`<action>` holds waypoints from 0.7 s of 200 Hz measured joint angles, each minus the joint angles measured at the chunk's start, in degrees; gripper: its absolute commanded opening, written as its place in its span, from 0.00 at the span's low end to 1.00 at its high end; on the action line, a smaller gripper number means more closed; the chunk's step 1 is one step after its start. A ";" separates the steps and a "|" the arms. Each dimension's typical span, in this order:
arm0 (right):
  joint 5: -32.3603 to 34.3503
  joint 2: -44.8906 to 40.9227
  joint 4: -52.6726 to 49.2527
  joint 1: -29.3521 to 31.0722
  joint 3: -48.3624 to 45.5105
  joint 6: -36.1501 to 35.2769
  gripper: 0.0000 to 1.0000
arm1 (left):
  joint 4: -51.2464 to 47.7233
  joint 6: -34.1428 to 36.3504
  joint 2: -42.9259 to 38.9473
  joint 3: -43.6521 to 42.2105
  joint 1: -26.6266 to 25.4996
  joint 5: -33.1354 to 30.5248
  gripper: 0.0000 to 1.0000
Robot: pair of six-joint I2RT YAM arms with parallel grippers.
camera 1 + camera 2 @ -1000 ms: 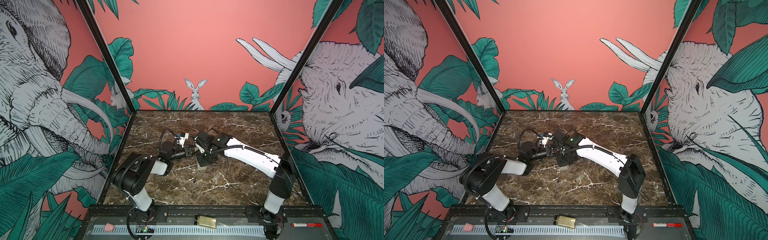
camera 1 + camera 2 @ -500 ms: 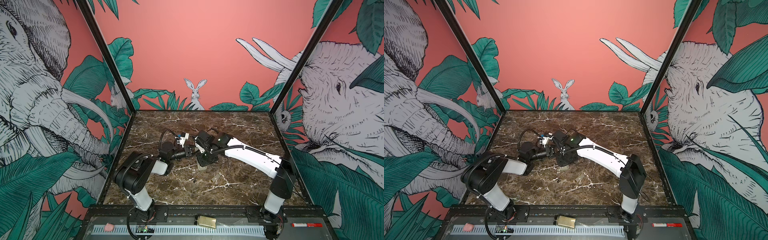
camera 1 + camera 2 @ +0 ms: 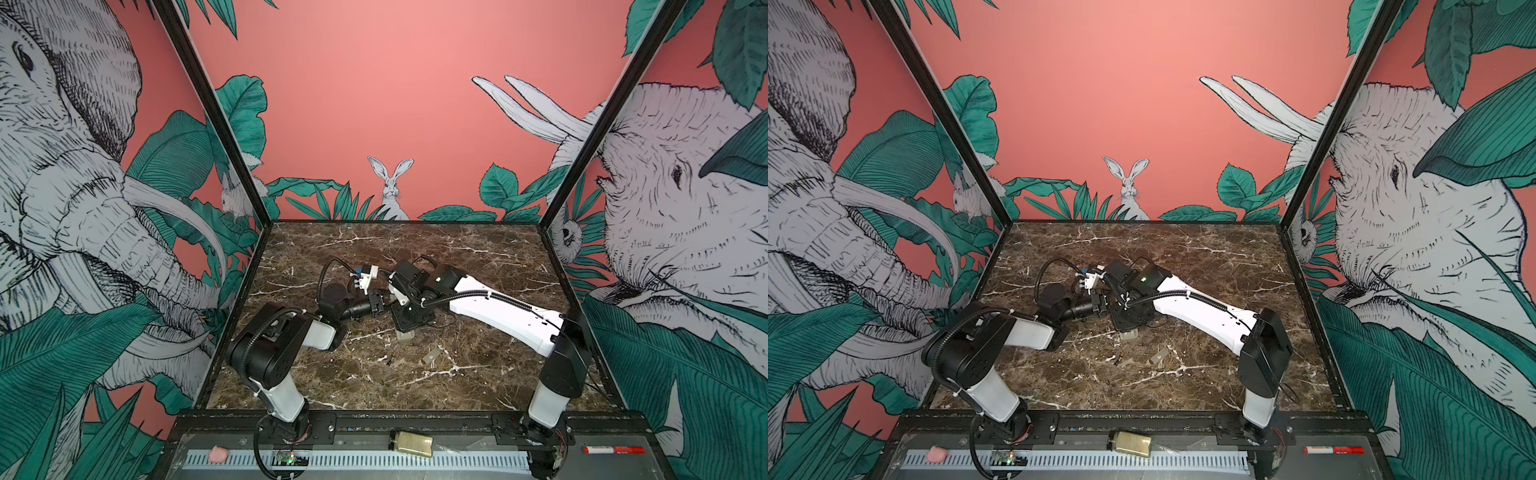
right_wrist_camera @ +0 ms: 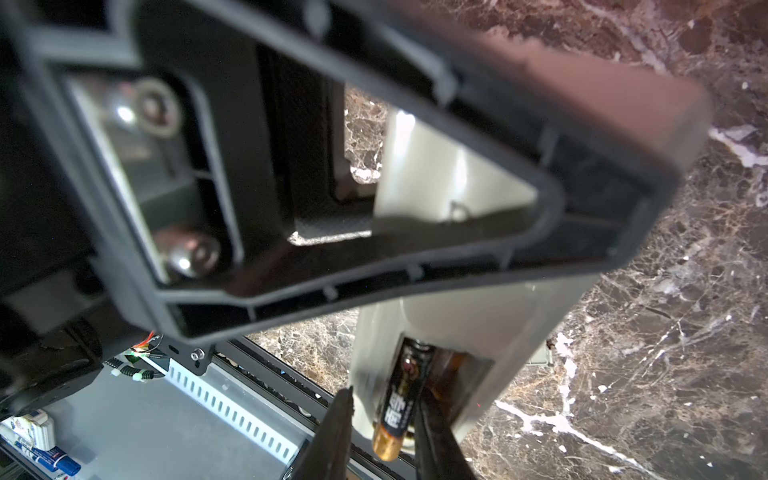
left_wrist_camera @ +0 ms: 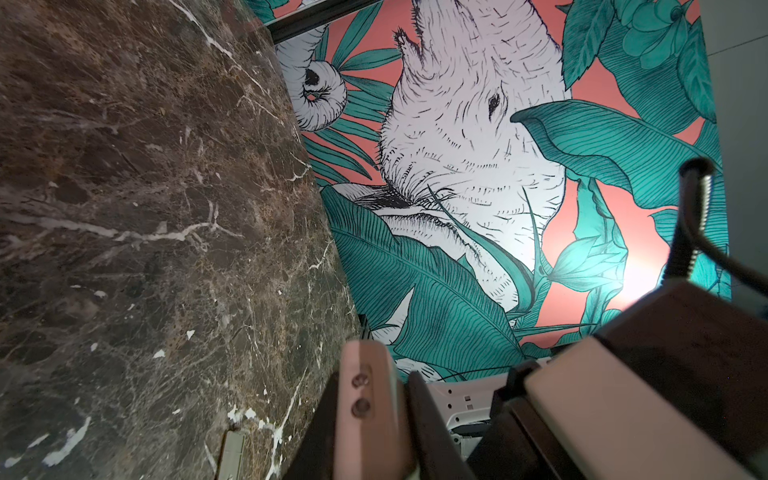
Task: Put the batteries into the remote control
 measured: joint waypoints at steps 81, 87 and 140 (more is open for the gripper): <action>0.63 -0.11 -0.24 0.00 0.85 0.00 0.32 | 0.35 -0.72 0.00 0.63 0.00 0.02 0.00; 0.66 -0.13 -0.24 0.00 0.87 0.00 0.33 | 0.42 -0.81 0.00 0.63 0.00 0.02 0.00; 0.87 -0.85 -0.28 0.15 1.53 0.09 0.40 | 1.05 -1.46 0.00 0.63 0.00 0.22 0.00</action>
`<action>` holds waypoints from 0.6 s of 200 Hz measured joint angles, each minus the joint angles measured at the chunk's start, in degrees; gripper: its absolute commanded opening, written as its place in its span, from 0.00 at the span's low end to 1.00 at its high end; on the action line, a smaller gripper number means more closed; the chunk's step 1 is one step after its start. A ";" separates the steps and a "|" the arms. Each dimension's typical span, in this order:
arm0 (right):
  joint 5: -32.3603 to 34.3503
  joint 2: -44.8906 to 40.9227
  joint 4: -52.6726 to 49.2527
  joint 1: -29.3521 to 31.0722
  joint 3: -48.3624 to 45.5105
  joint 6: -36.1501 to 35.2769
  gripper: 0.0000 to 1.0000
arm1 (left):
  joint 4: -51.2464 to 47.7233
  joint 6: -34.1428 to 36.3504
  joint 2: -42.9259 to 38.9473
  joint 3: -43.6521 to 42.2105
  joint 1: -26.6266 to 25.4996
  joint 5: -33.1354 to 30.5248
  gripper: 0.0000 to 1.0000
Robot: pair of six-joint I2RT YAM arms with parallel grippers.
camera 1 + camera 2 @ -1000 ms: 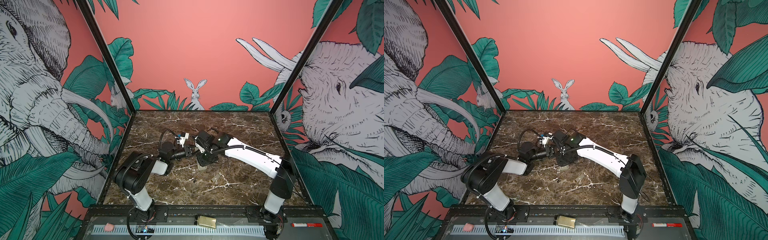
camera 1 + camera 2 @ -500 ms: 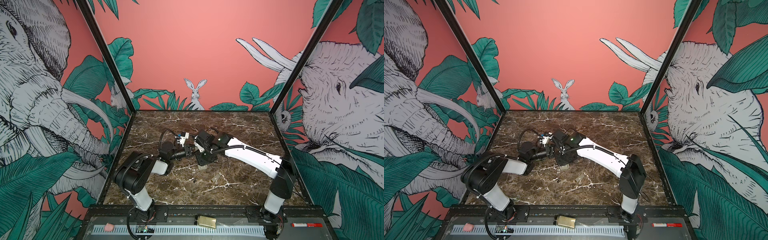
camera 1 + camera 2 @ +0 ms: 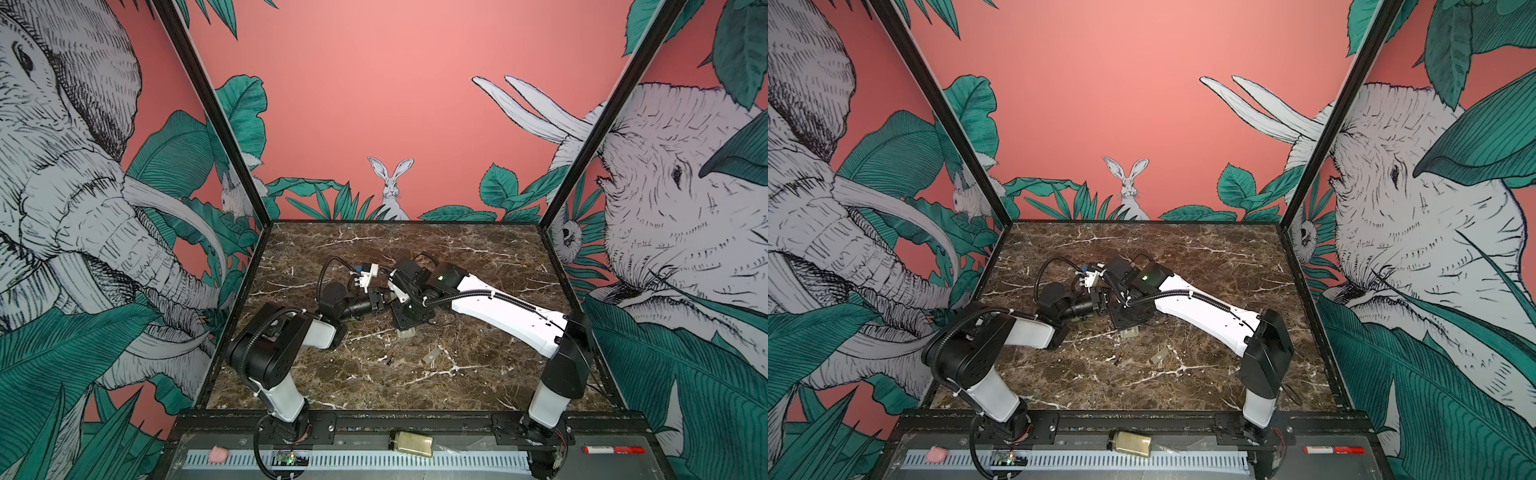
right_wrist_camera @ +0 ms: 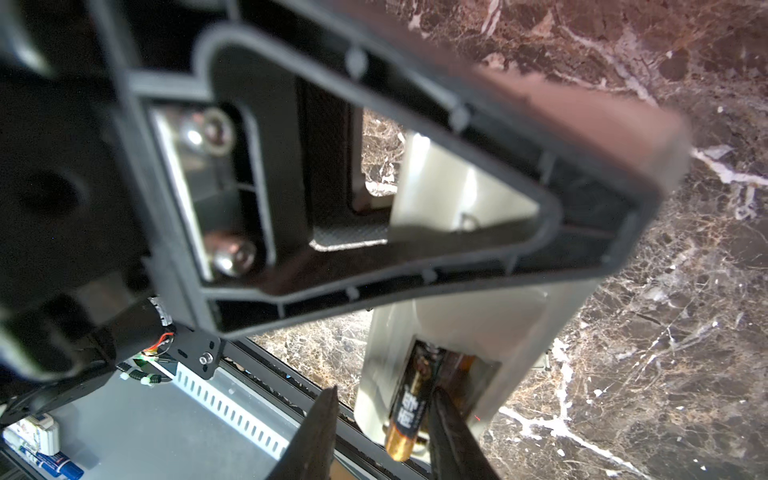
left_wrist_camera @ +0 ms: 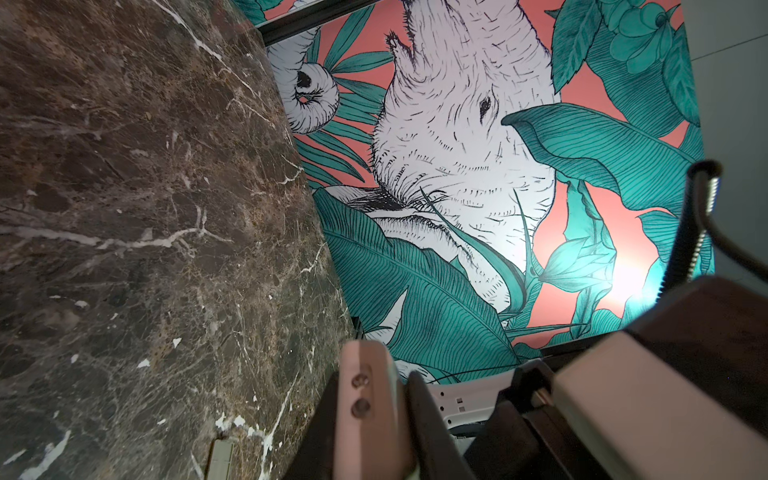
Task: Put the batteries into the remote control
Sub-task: 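Open the right gripper and raise it off the seated battery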
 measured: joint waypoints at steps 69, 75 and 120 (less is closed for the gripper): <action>0.57 -0.92 0.09 0.02 1.40 0.17 0.45 | 0.15 -0.26 -0.68 0.00 0.00 0.26 0.00; 0.63 -0.98 0.09 0.02 1.53 0.17 0.45 | 0.17 -0.28 -0.76 0.00 0.00 0.26 0.00; 1.01 -1.14 -0.48 0.02 2.78 0.13 0.45 | 0.22 -0.52 -0.83 0.00 0.00 0.63 0.00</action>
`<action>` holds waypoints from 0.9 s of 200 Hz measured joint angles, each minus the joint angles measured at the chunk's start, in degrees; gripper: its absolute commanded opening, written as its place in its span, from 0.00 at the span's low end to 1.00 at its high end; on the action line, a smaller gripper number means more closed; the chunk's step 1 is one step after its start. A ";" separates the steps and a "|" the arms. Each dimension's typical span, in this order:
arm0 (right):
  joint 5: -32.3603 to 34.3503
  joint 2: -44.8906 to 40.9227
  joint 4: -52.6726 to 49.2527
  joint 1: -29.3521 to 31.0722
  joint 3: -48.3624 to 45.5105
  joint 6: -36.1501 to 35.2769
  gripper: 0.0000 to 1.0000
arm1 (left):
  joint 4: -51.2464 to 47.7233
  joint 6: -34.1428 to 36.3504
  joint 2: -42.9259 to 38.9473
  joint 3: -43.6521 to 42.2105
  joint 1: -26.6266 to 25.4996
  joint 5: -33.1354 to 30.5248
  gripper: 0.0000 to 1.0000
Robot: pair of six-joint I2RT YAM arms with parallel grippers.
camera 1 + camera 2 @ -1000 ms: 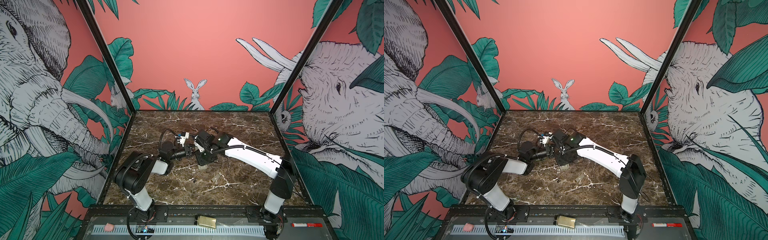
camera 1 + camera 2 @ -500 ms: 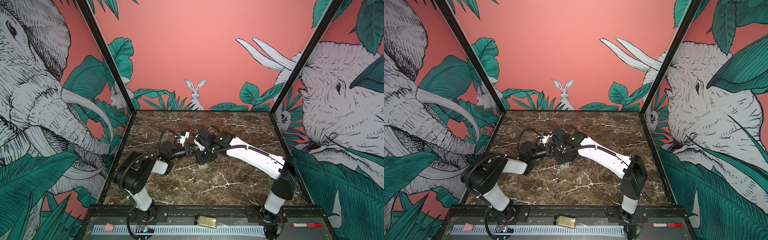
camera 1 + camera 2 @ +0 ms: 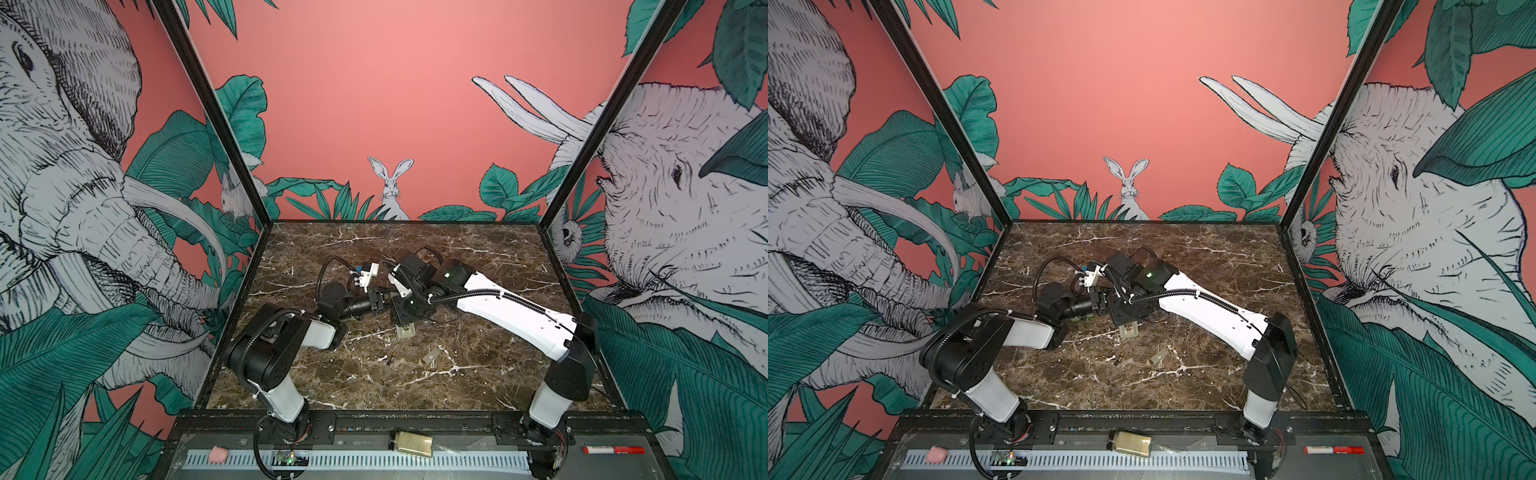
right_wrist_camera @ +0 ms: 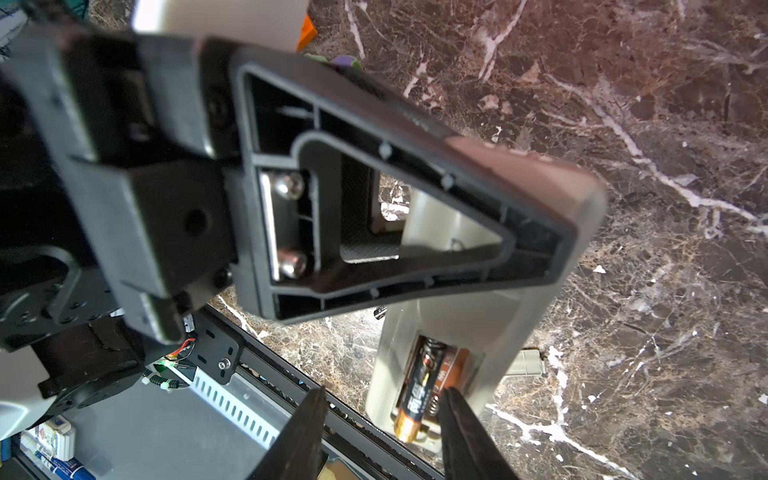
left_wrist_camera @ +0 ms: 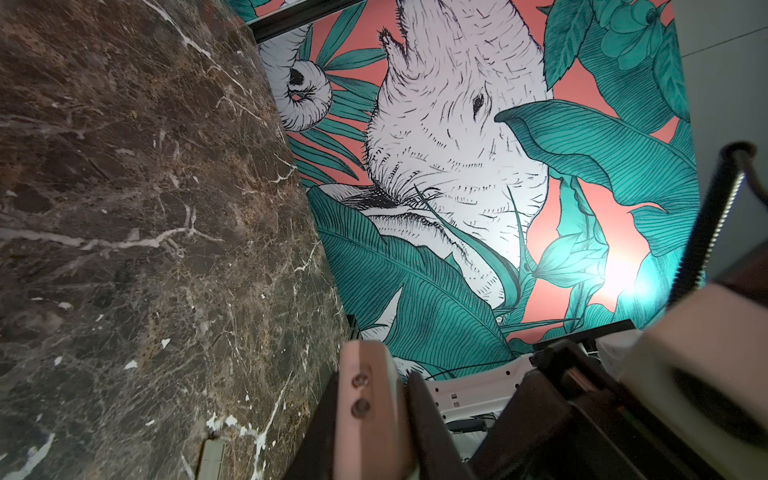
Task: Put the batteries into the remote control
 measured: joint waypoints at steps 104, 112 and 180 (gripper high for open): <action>3.67 -10.08 -3.04 0.13 1.99 -17.14 0.50 | -0.02 -2.27 -2.12 0.72 0.00 1.09 0.00; 3.61 -11.65 -3.19 0.13 1.99 -19.96 0.50 | -0.02 -2.54 -2.34 0.90 0.00 1.16 0.00; -2.80 -15.76 -5.01 0.42 1.22 -37.88 0.49 | 0.00 -4.57 -3.89 1.11 0.00 1.66 0.00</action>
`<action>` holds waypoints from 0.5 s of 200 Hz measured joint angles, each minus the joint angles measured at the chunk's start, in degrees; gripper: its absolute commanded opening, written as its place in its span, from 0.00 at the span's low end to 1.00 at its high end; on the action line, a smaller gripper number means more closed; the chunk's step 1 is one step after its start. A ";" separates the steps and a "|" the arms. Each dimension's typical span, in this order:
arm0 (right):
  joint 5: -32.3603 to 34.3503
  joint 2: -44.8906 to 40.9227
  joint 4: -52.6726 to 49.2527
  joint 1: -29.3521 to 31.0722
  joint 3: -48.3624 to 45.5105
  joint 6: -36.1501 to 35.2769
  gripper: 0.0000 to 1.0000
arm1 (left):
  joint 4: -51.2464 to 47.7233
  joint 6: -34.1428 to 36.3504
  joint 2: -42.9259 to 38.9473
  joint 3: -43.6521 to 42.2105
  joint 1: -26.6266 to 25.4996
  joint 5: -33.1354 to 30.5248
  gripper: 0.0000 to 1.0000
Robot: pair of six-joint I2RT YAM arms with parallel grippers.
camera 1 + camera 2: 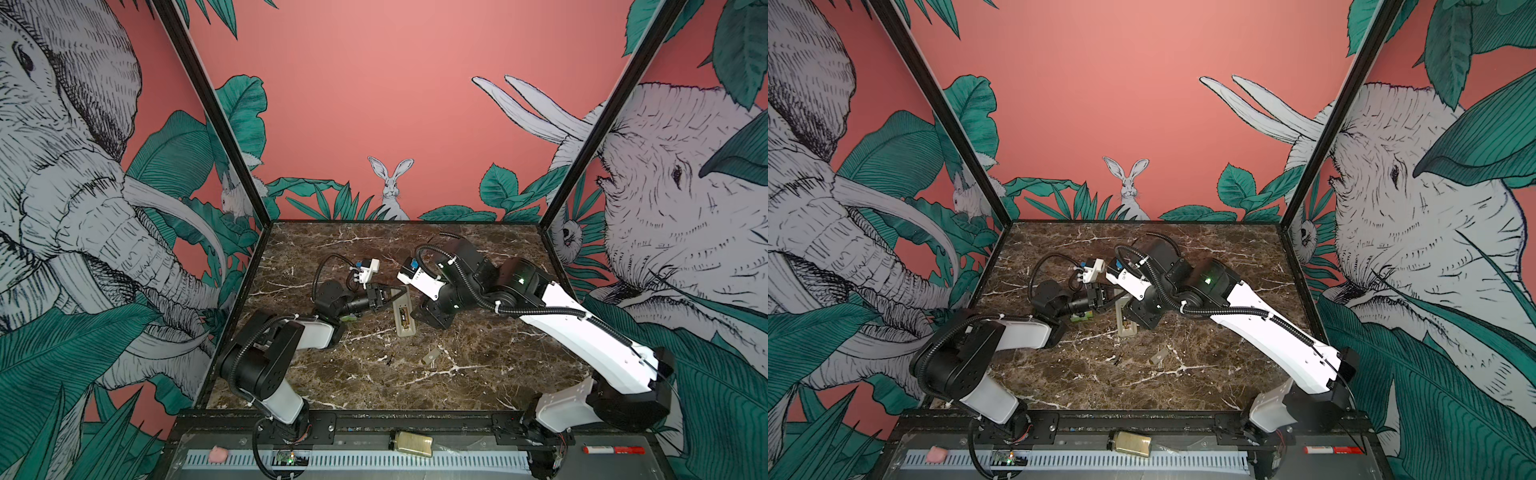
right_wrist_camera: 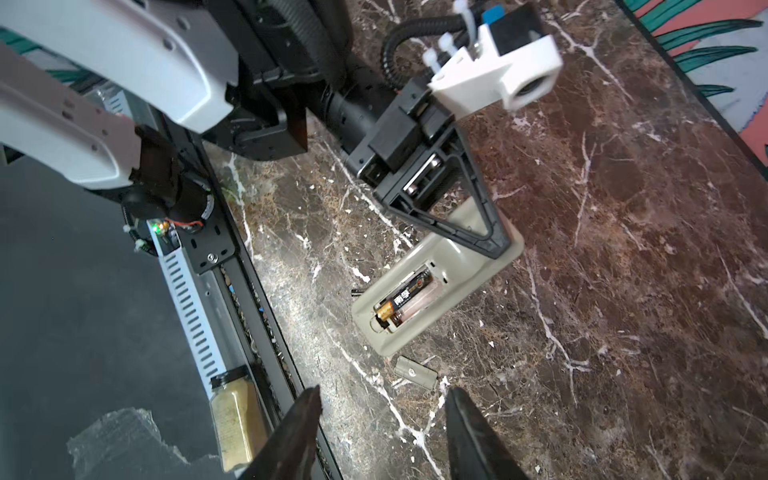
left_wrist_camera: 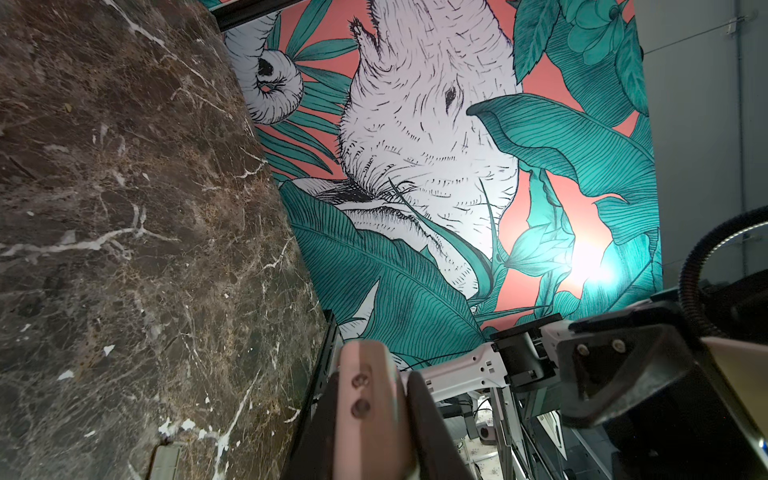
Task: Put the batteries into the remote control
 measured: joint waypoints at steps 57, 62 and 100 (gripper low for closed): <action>-1.68 3.93 -1.53 2.49 0.00 -8.09 0.43 | 0.00 -1.53 -0.96 0.00 0.00 0.07 0.00; -1.66 4.22 -1.51 2.60 0.00 -8.68 0.42 | 0.00 -1.60 -0.96 0.00 0.00 0.04 0.00; -0.44 4.48 0.26 2.80 -2.12 -10.84 0.37 | -0.04 -1.97 -0.96 0.00 0.00 0.09 0.00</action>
